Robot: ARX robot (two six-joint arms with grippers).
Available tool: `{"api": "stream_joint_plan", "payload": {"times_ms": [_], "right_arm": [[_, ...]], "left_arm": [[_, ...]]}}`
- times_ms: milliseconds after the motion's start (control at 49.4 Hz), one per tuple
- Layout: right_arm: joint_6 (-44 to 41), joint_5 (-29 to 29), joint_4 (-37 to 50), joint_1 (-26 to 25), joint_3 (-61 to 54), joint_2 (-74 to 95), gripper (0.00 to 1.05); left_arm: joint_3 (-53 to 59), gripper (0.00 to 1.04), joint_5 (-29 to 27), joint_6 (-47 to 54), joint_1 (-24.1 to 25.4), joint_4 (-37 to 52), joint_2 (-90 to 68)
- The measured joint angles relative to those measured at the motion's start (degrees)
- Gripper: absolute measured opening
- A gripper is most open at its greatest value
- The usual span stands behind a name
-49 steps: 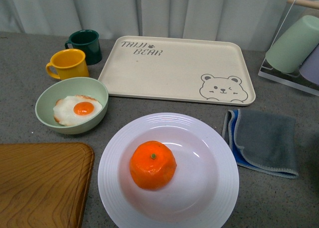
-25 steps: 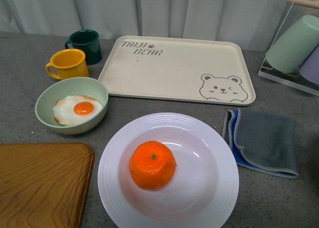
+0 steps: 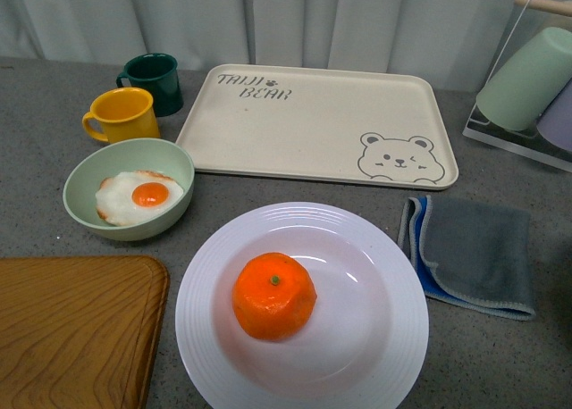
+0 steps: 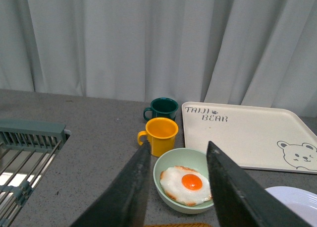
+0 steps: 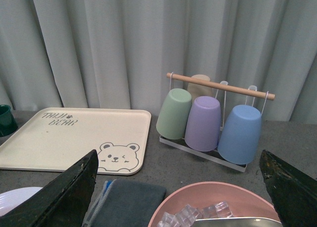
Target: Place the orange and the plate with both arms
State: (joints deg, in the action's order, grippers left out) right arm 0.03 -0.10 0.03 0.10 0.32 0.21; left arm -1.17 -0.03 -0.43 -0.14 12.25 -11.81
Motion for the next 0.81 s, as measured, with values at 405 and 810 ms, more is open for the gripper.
{"api": "stream_joint_plan", "payload": {"times_ms": [405,810], "right_arm": [[0.00,0.00,0.00,0.00,0.00,0.00,0.95],[-0.07,15.08,-6.47,5.57,5.01,11.80,0.95]], "left_arm": [[0.00,0.04,0.04,0.20,0.00,-11.96,11.39],[0.00,0.50,-0.09,0.17,0.00,-12.20,11.56]]}}
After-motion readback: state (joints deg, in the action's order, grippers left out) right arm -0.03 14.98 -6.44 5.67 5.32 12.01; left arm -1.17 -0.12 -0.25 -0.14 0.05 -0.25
